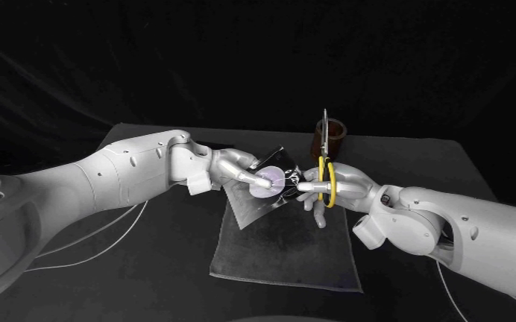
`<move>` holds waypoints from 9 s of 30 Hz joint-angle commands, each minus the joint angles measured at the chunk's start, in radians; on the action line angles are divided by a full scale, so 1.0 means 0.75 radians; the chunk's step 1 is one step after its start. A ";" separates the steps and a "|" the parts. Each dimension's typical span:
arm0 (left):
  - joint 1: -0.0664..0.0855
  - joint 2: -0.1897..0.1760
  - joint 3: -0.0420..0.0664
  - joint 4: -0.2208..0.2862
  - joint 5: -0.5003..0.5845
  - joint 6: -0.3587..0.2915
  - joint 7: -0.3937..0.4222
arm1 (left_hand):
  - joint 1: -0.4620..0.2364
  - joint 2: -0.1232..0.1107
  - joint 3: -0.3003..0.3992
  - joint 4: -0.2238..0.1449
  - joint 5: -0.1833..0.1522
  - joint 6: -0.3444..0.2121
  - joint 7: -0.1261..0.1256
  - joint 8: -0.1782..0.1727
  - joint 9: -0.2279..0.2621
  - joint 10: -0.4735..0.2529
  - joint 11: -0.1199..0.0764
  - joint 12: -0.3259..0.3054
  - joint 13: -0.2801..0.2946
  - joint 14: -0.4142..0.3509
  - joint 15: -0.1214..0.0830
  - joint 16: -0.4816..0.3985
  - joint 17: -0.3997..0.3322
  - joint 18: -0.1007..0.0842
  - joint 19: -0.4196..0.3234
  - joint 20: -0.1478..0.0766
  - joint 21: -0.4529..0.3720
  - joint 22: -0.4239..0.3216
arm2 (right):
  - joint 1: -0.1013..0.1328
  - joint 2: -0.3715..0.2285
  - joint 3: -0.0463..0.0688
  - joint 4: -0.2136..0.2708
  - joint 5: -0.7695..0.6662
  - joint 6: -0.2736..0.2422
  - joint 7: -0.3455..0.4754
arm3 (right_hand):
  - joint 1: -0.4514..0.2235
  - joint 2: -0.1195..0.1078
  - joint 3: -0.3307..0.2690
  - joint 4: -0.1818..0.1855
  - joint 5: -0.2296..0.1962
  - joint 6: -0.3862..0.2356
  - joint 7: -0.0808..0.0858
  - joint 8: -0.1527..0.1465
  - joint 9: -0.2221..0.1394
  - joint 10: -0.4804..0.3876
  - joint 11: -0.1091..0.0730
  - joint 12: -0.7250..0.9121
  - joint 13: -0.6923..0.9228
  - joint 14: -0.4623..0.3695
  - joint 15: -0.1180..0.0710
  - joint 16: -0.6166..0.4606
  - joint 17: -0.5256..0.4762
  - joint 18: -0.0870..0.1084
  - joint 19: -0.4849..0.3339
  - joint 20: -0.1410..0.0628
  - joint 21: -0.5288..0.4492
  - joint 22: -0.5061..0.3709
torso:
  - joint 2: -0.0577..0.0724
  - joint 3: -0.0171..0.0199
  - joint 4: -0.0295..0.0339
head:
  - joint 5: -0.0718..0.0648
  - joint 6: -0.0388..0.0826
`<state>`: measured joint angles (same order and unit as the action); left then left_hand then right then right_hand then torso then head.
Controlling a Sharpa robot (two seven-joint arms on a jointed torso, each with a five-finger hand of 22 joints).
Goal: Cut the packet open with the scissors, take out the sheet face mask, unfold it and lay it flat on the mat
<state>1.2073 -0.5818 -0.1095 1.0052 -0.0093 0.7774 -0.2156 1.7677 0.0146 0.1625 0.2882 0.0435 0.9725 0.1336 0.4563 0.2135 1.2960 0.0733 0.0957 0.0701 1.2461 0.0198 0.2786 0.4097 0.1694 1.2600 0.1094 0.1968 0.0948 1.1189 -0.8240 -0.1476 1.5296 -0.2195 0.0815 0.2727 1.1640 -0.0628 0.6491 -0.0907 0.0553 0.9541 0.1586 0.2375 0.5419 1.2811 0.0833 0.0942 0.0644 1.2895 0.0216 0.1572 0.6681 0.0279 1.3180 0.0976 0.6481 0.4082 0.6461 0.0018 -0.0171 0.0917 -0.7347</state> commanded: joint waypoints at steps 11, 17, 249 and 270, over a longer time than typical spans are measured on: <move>0.012 -0.034 0.002 0.014 -0.145 -0.103 0.045 | -0.234 -0.180 0.453 -0.141 0.009 0.023 -0.001 -0.007 0.102 0.047 -0.005 -0.026 0.001 0.029 -0.003 -0.043 0.094 0.012 -0.023 -0.008 0.080 0.038 | -0.013 -0.020 -0.004 -0.006 0.038 0.009 0.013 | -0.095 -0.140 -0.187 0.028 -0.009 -0.131 0.062 -0.108 -0.066 -0.187 0.073 -0.034 0.001 -0.169 0.064 -0.112 -0.077 0.192 -0.020 0.061 -0.038 -0.031 | -0.001 0.0004 -0.0017 | -0.003 0.000; 0.045 -0.056 0.005 0.013 -0.234 -0.103 -0.003 | -0.276 -0.187 0.496 -0.183 0.009 0.026 0.000 -0.009 0.113 0.051 -0.005 -0.026 0.002 0.034 -0.004 -0.049 0.105 0.012 -0.029 -0.010 0.097 0.047 | -0.036 -0.028 -0.006 -0.008 0.039 0.019 0.005 | -0.097 -0.137 -0.211 0.033 -0.009 -0.129 0.065 -0.110 -0.068 -0.192 0.075 -0.031 0.001 -0.170 0.066 -0.114 -0.086 0.195 -0.018 0.067 -0.039 -0.034 | 0.000 0.0014 -0.0015 | -0.003 0.004; 0.301 -0.121 0.015 -0.061 -0.242 0.180 -0.211 | -0.398 -0.185 0.582 -0.298 0.008 0.037 0.000 -0.011 0.156 0.070 -0.008 -0.024 0.004 0.062 -0.010 -0.065 0.138 0.012 -0.045 -0.016 0.159 0.079 | -0.153 0.054 -0.035 -0.097 0.387 0.727 -0.292 | 0.480 0.175 -1.233 0.419 0.043 -0.173 -0.131 1.062 0.693 -0.188 -0.105 0.715 0.628 0.093 -0.086 0.167 0.123 0.207 0.044 -0.058 0.058 -0.160 | 0.001 -0.0002 -0.0014 | 0.005 -0.059; 0.301 -0.125 0.015 -0.059 -0.251 0.177 -0.210 | -0.398 -0.185 0.582 -0.298 0.008 0.037 0.000 -0.011 0.156 0.070 -0.008 -0.024 0.004 0.062 -0.010 -0.065 0.138 0.012 -0.045 -0.016 0.159 0.079 | -0.155 0.055 -0.035 -0.111 0.405 0.792 -0.331 | 0.390 0.196 -1.427 0.464 -0.008 -0.568 -0.092 0.513 0.421 -0.611 0.024 0.323 0.442 -0.137 0.002 -0.078 0.075 0.170 0.177 -0.009 0.224 0.018 | 0.000 -0.0005 0.0002 | -0.002 -0.059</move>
<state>1.4314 -0.6759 -0.0989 0.9595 -0.1963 0.9059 -0.3798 1.4700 -0.1326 0.5972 0.0717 0.0460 0.9937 0.1340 0.4453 0.3086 1.3401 0.0682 0.0801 0.0715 1.2915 0.0168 0.2344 0.5122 0.1646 1.2326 0.0971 0.3124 0.1531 1.0038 -0.7832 -0.1749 1.4464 0.0683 0.6161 0.0375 1.4634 0.0788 -0.4162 0.2561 0.0515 0.5477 0.1099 0.6287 0.8600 0.8364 0.0997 0.3430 0.4014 1.1958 0.0227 0.1067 0.7288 0.0630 1.4435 0.0884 0.8042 0.4055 0.6456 0.0012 -0.0176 0.0905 -0.7794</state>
